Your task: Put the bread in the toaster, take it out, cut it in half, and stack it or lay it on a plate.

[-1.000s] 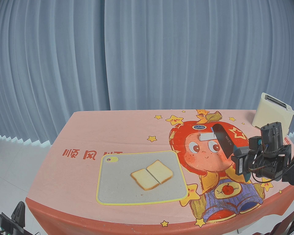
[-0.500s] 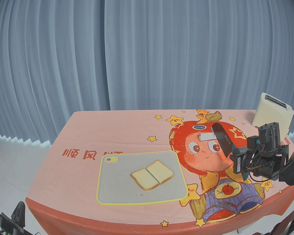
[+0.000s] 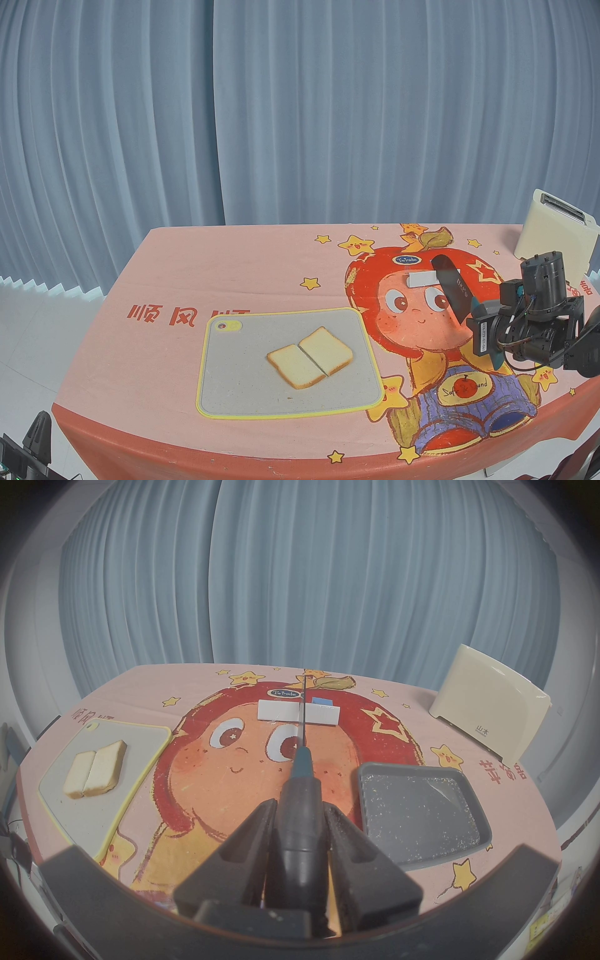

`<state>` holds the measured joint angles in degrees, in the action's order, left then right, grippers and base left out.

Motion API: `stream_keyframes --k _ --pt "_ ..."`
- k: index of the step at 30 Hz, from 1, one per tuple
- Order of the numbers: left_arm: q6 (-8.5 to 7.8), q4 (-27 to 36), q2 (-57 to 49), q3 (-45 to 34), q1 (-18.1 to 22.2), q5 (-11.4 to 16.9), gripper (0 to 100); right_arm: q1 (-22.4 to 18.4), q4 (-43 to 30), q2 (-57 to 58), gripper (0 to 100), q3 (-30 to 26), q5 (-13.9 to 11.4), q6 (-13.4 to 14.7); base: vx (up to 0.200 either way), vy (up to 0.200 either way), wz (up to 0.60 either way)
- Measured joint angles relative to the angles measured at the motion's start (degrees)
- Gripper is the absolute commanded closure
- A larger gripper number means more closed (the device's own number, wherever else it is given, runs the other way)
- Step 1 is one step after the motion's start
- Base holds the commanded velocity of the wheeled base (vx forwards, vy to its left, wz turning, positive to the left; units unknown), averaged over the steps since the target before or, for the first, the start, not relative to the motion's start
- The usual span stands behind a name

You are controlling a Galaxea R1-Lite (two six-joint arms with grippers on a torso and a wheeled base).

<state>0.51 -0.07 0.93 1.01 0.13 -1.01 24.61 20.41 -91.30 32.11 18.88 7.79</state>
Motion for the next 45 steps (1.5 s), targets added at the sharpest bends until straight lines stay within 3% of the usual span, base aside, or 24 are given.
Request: stream_keyframes --k 24,25,45 --pt "0.00 0.00 0.00 0.00 -0.04 -0.02 100 0.05 -0.02 -1.23 100 0.30 0.02 0.30 0.000 0.000 0.00" --pt "0.00 0.00 0.00 0.00 -0.02 -0.02 100 0.07 -0.02 -1.27 0 0.30 0.05 0.30 0.000 0.000 0.00" --pt "0.00 0.00 0.00 0.00 -0.02 -0.02 100 -0.23 -0.10 4.64 0 -0.26 0.02 0.09 0.000 0.000 0.00"
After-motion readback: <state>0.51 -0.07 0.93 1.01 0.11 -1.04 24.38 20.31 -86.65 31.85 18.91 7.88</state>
